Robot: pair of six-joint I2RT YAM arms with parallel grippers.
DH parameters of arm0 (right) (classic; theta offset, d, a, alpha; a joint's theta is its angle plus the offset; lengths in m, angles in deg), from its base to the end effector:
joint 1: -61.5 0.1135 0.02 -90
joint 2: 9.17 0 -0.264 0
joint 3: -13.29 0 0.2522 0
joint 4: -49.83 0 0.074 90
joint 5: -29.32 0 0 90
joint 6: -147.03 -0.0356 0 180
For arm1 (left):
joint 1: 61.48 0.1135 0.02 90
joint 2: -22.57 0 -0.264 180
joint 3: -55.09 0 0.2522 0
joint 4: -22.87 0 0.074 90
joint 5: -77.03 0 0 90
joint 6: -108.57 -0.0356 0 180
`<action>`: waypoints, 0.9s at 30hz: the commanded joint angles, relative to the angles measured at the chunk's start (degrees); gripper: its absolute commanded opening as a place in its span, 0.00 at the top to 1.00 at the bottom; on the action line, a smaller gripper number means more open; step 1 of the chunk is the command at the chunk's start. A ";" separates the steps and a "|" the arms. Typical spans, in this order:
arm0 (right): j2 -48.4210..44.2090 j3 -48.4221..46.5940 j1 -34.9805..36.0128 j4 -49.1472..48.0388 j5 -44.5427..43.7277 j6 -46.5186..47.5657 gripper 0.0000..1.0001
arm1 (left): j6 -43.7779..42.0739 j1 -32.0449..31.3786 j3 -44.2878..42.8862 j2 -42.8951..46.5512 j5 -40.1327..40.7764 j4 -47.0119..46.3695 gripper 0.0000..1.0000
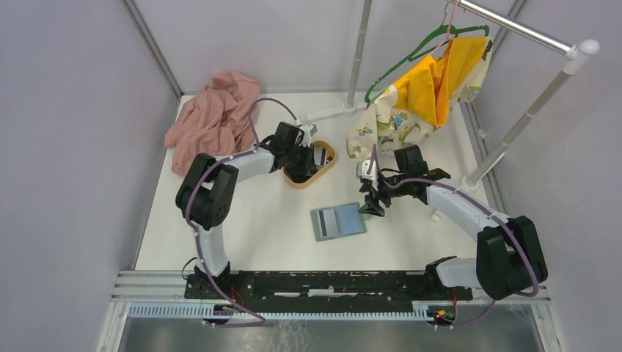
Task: Put the credit cards into the card holder
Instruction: Pick up the credit card from the storage box.
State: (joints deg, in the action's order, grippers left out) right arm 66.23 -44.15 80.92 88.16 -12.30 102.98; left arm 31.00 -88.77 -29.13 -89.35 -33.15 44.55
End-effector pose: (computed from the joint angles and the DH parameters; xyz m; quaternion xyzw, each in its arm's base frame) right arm 0.2246 0.1074 0.2100 -0.5714 0.6706 0.3210 0.3474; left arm 0.3603 -0.1997 0.1596 0.1797 0.9077 -0.2706 0.2656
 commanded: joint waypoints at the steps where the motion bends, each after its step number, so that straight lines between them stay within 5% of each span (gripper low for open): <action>1: 0.83 -2.46 -0.19 0.18 3.10 0.78 0.27 | -2.88 -1.94 8.21 5.23 -0.31 1.95 0.74; 17: 1.14 -2.46 -0.19 0.54 3.66 1.07 0.28 | 14.49 -1.18 18.61 26.71 3.73 -10.73 0.54; 27: 1.17 -2.37 -0.19 0.62 4.18 1.07 0.28 | 31.90 0.42 24.77 22.28 1.82 -26.83 0.43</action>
State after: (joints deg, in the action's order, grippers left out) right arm 67.43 -44.17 80.87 88.95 -10.09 103.39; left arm 54.41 -89.03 -3.97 -64.78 -31.58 25.60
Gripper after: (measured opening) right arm 0.723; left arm 0.551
